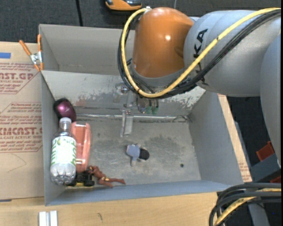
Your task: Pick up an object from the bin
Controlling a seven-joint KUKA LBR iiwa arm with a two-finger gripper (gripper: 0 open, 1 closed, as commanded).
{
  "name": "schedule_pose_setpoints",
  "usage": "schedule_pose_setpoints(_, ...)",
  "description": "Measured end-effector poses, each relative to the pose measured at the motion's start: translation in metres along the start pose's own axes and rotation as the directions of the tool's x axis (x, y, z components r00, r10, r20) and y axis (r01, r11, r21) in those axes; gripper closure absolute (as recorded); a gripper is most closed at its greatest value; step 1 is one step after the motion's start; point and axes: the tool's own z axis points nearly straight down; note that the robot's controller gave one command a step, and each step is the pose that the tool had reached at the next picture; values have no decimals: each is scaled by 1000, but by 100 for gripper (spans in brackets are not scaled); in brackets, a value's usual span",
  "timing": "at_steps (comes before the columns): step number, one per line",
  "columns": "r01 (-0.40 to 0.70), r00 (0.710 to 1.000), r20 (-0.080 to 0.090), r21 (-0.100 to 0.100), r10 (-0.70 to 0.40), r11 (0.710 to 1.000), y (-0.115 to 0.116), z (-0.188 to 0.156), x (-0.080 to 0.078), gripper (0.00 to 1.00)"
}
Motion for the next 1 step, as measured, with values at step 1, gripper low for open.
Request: schedule_pose_setpoints(1, -2, 1000, 8, -2, 2, 1000, -1, -5, -1, 0)
